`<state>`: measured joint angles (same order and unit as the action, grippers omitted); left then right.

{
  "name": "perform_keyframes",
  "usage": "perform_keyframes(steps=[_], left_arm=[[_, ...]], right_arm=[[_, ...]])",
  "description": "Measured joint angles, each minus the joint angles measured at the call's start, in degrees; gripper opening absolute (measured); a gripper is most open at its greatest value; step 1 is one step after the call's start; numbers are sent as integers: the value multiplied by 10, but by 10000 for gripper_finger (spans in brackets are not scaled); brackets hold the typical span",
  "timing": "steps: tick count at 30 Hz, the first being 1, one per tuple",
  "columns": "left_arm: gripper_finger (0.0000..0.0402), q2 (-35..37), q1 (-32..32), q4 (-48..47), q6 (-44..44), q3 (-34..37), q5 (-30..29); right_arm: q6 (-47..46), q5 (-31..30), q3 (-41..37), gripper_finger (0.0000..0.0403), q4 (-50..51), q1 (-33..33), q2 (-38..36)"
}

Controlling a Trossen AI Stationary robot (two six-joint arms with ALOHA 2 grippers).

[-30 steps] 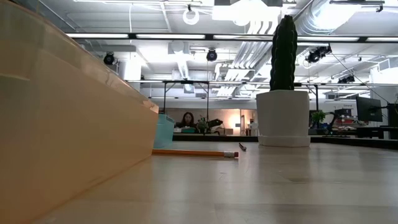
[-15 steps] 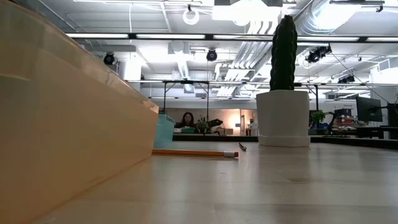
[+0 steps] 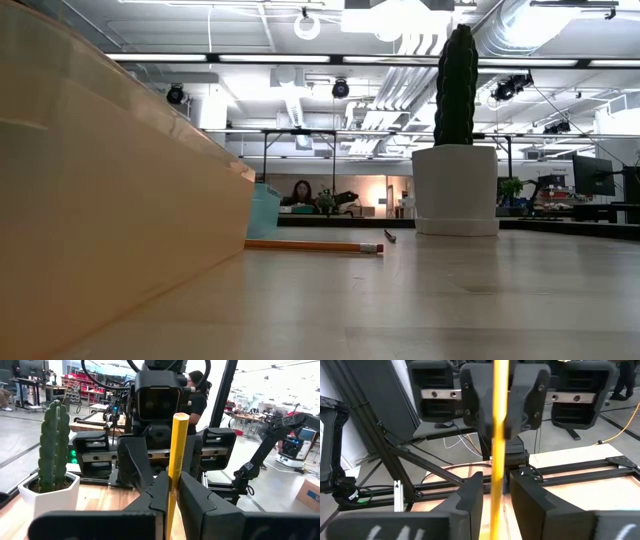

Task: Sort pens & pencils
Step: Put the yellow pencil into the orange bin

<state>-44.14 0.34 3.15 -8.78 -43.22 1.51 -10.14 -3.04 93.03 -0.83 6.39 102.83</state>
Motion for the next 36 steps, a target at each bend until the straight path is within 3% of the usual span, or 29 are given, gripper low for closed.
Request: perform_keyframes(steps=[12, 25, 36], left_arm=[[20, 6, 0, -102, -21, 0, 54], [21, 2, 0, -222, -85, 0, 123], [21, -43, -20, -252, -106, 0, 108]], right_arm=[[-31, 61, 0, 94, 1, -12, 0], [-49, 62, 0, 94, 77, -28, 0], [-46, 63, 0, 94, 112, -30, 0]])
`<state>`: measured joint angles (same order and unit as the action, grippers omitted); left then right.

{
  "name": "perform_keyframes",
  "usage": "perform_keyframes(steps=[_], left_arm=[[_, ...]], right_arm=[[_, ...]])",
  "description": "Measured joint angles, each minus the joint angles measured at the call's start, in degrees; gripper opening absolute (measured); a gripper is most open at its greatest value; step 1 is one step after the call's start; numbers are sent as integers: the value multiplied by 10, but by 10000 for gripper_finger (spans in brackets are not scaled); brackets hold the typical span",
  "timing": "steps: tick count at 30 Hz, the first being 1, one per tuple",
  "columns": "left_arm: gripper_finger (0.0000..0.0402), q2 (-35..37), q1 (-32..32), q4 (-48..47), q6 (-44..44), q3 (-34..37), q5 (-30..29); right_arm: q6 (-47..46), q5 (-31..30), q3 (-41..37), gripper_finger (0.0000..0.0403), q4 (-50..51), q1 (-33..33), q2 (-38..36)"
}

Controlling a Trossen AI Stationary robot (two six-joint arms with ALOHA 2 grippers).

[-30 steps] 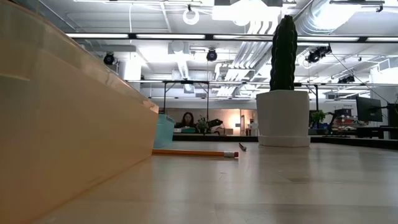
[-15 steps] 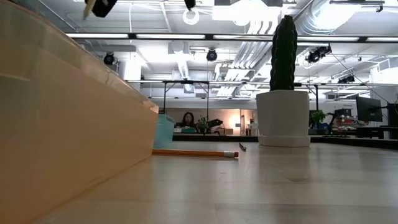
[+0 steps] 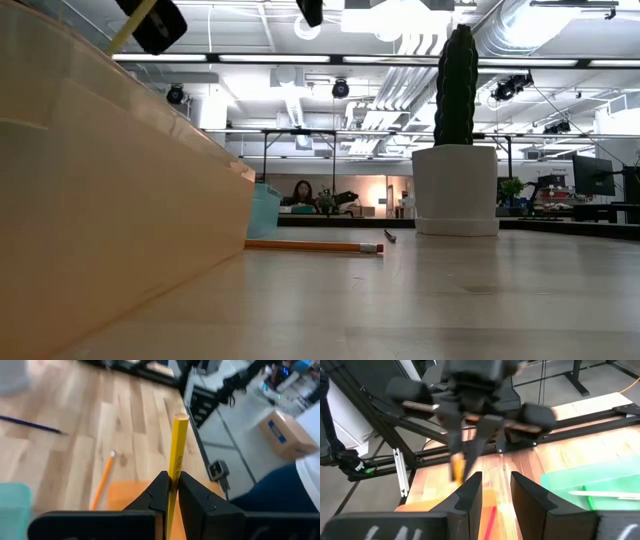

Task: Sort pens & pencils
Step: Put the yellow pencil into the orange bin

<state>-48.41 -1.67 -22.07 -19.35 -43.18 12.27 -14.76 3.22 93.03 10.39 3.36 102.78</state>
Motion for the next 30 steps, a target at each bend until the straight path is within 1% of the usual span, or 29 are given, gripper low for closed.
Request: perform_keyframes(steps=[4, 8, 15, 20, 30], left_arm=[[21, -29, -45, 3, -4, 0, -4], [21, -49, -85, 5, -17, 0, -33], [21, -75, -132, 12, -48, 0, -79], [21, -95, -147, 18, -68, 0, -100], [21, -129, -146, 19, -91, 0, -104]], right_arm=[[0, 0, 0, 94, 12, 0, 0], [0, 0, 0, 94, 18, 0, 0], [7, 0, 0, 94, 34, 0, 0], [7, 5, 0, 94, 47, 0, 0], [10, 16, 0, 94, 68, 0, 0]])
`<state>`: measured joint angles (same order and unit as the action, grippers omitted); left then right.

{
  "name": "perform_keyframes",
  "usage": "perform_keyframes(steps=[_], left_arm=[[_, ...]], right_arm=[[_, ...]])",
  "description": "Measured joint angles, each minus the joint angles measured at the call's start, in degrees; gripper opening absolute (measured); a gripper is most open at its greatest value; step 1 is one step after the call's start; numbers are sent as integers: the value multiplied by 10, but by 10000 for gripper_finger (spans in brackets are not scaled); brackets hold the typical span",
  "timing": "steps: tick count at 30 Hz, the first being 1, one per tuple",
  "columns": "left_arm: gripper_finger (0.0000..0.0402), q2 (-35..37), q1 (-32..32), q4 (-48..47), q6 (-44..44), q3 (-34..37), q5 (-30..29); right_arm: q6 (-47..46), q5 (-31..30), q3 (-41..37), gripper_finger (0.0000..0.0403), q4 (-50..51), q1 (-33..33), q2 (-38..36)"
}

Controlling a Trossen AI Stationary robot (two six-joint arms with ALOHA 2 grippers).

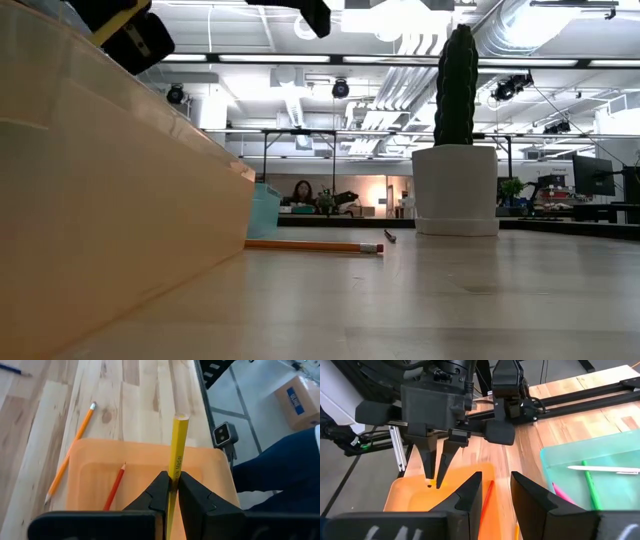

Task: Sort pens & pencils
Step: Put the yellow pencil into the orange bin

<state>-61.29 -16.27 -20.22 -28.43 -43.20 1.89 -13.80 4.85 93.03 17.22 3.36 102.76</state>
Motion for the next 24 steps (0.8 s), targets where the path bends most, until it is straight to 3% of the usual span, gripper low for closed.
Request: perform_keyframes(steps=[19, 24], left_arm=[[22, -16, 0, -5, -15, 0, 0], [41, -16, 0, -5, -14, 0, -3]], right_arm=[[14, 6, 0, 94, 9, 0, 0], [14, 7, 0, 94, 9, 0, 0]])
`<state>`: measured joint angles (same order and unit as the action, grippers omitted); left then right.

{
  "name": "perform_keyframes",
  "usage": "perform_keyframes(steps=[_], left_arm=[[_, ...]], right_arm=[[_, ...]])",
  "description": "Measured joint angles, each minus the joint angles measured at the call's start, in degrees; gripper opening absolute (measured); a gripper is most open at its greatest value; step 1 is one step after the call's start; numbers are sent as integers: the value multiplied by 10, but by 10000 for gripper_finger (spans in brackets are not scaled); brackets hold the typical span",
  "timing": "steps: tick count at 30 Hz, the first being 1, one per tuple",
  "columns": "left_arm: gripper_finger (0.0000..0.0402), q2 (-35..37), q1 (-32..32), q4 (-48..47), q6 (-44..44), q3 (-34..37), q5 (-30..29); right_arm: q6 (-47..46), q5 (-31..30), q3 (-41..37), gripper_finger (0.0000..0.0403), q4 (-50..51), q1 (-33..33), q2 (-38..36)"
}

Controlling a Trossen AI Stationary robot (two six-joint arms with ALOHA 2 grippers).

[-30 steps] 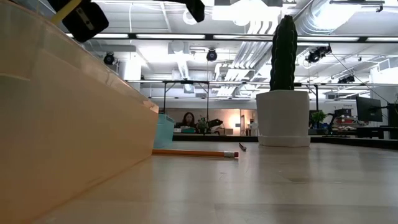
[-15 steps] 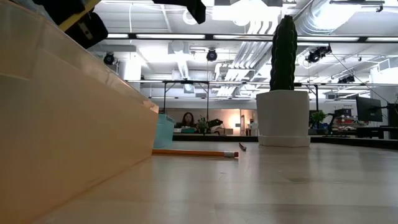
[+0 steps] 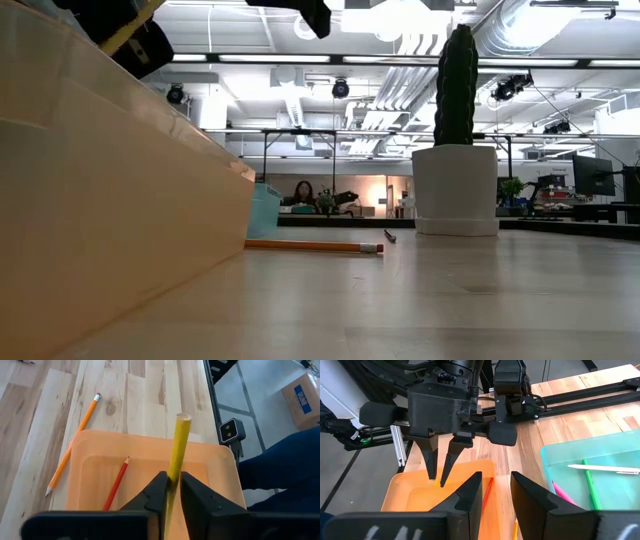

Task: Sort pens & pencils
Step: Put the yellow pencil into the orange bin, then put the blue pencil into the orange bin

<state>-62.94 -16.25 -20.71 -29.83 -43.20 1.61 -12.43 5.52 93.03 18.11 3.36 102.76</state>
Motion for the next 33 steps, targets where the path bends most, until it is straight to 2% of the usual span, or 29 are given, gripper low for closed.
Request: perform_keyframes(steps=[9, 16, 23, 26, 33], left_arm=[[94, 0, 0, 0, 9, 0, -1], [97, 0, 0, 7, 16, 0, -7], [97, 6, 0, 125, 57, -1, -13], [97, 16, 1, 142, 74, -1, -15], [97, 76, 1, 136, 116, 0, -86]], right_arm=[[0, 0, 0, 94, 1, 0, 0], [-1, -1, 0, 94, 1, 0, 0], [7, -1, 0, 94, 59, -8, 0], [13, -5, 0, 94, 103, -17, 0], [24, -20, -2, 94, 164, -40, 0]])
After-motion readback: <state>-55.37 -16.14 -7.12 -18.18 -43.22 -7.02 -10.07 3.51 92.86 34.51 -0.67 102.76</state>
